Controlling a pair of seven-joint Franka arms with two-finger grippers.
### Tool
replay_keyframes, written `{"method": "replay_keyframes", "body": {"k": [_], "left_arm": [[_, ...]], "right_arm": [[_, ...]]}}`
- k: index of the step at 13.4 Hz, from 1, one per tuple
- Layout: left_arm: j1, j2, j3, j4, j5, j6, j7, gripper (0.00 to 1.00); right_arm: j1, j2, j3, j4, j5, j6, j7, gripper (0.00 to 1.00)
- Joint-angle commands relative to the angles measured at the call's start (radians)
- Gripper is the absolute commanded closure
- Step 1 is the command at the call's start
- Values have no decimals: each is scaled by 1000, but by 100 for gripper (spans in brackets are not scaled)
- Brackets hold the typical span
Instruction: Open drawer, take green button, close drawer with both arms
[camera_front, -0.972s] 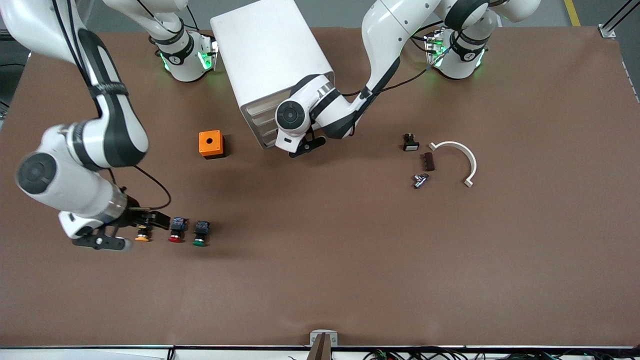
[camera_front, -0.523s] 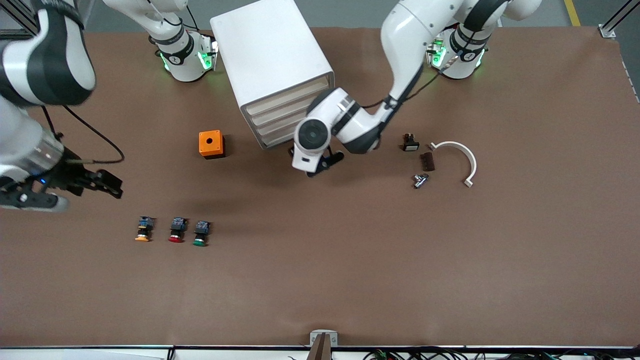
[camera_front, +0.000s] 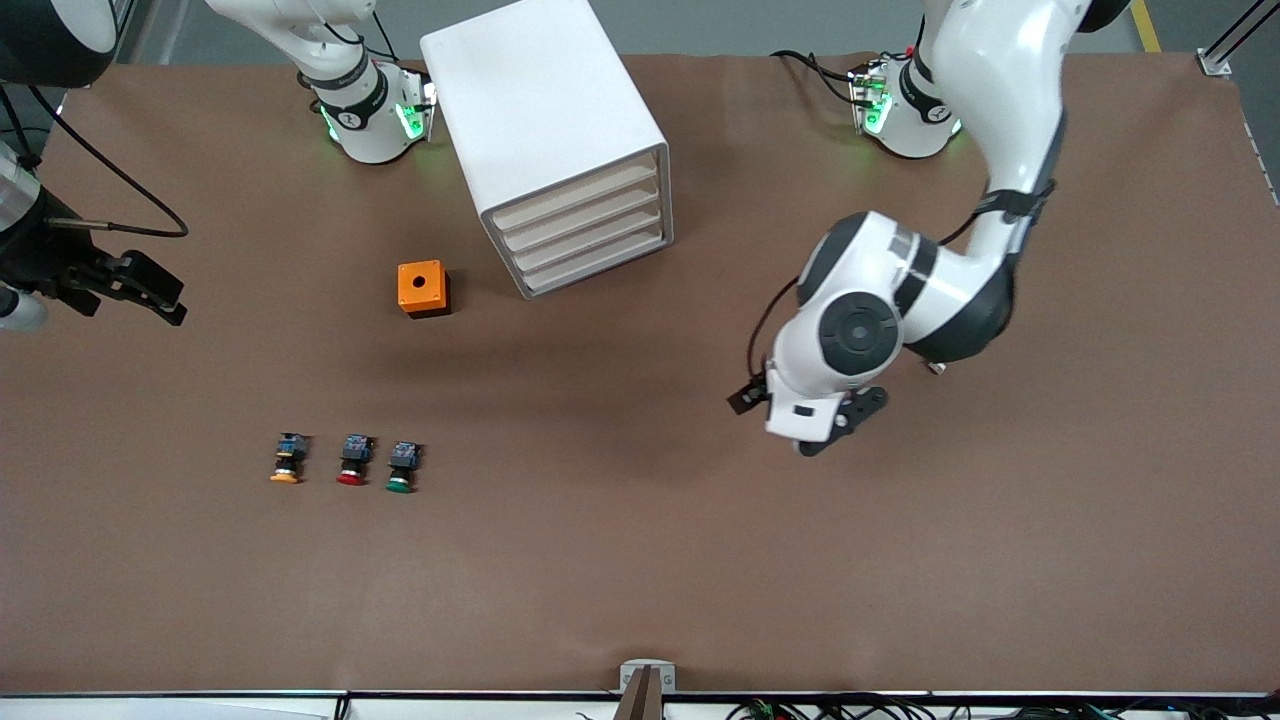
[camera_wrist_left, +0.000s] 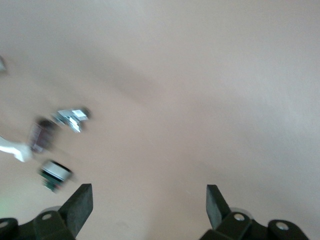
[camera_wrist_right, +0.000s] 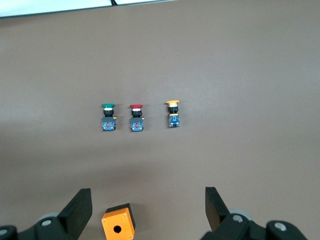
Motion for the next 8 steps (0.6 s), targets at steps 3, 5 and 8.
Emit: {"method": "replay_keyframes", "body": {"k": [3, 5, 8], "left_arm": [[140, -165, -8, -23, 114, -126, 240, 0], [209, -237, -8, -25, 114, -172, 408, 0], [305, -326, -14, -28, 114, -208, 599, 0]], "right_arm": [[-40, -18, 56, 12, 17, -84, -2, 0], [-49, -15, 63, 55, 11, -130, -2, 0], [-65, -5, 58, 58, 24, -127, -11, 0]]}}
